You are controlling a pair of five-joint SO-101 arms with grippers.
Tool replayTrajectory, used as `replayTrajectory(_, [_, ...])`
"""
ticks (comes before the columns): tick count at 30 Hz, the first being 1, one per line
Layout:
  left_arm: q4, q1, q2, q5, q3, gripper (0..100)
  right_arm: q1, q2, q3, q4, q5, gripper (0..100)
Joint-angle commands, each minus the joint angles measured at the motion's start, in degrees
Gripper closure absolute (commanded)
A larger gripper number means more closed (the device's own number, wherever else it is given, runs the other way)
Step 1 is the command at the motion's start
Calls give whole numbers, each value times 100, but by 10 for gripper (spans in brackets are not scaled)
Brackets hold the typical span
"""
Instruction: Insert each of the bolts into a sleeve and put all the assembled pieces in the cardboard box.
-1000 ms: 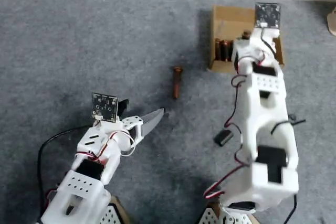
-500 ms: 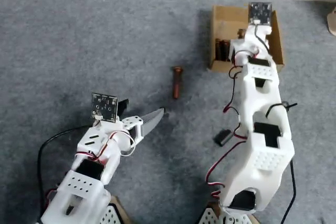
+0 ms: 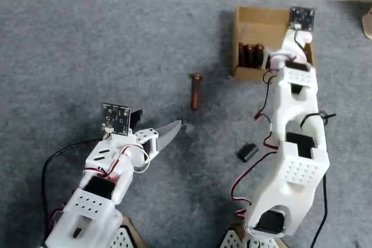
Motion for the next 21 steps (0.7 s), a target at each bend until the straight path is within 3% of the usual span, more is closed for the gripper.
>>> replayTrajectory(1, [-123,-31,-40,-18,101,628,171,-171,-989,927,-589,869])
replayTrajectory(5, [141,-4,-40,105,-110,628,224,-171,-2211,2835,-800,868])
replayTrajectory(11, [1908,-4,-40,923,-1033,628,40,-163,-3653,5569,-800,868])
replayTrajectory(14, [1943,4,-40,967,-1077,628,-40,-163,-4163,6589,-791,868])
replayTrajectory(16, [1969,13,-31,976,-1191,628,-127,-163,-4426,7116,-791,869])
replayTrajectory(21, [2224,321,-13,985,-1692,628,-119,-479,-4444,7134,-747,871])
